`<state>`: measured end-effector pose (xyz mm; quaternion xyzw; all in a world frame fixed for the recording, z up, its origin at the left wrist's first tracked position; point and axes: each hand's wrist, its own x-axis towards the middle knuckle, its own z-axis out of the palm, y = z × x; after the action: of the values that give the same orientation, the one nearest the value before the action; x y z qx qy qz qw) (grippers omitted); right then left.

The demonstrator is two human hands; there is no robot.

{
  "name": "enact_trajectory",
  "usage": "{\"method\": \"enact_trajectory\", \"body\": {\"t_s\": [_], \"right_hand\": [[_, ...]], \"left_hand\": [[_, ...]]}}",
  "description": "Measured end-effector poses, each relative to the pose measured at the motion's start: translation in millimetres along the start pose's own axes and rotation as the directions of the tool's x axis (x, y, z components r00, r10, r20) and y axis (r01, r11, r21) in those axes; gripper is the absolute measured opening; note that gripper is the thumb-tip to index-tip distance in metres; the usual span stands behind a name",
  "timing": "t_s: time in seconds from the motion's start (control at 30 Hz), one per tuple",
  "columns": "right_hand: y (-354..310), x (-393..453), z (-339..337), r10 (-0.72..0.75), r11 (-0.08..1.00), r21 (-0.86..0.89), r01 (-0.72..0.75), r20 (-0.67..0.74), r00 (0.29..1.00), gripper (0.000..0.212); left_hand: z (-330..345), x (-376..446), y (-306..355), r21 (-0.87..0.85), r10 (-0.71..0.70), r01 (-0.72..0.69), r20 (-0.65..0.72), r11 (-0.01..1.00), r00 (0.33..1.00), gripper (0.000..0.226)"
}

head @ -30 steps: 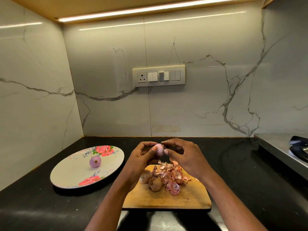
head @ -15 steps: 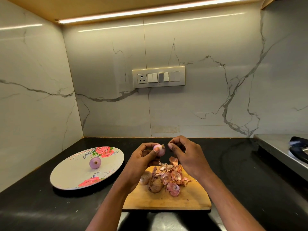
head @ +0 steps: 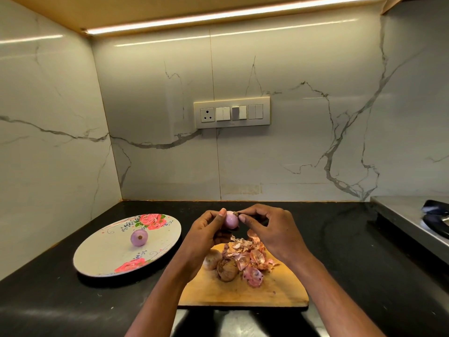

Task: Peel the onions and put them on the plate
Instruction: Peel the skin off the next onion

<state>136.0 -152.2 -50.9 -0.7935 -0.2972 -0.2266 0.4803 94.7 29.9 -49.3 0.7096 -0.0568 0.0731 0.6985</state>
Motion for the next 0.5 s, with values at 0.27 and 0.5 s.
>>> {"method": "enact_trajectory", "body": {"t_s": [0.27,0.5], "right_hand": [[1.1,-1.1,1.7,0.011,1.000,-0.028,-0.011,-0.007,1.000,0.009],[0.4,0.4,-0.2,0.062,0.997,0.039,-0.064,0.037,0.997,0.019]], "left_hand": [[0.7,-0.2,-1.8,0.049,0.032,-0.033,0.031,0.998,0.999,0.047],[1.9,-2.4,0.1,0.010,0.031,-0.031,0.029,0.999,0.999,0.046]]}}
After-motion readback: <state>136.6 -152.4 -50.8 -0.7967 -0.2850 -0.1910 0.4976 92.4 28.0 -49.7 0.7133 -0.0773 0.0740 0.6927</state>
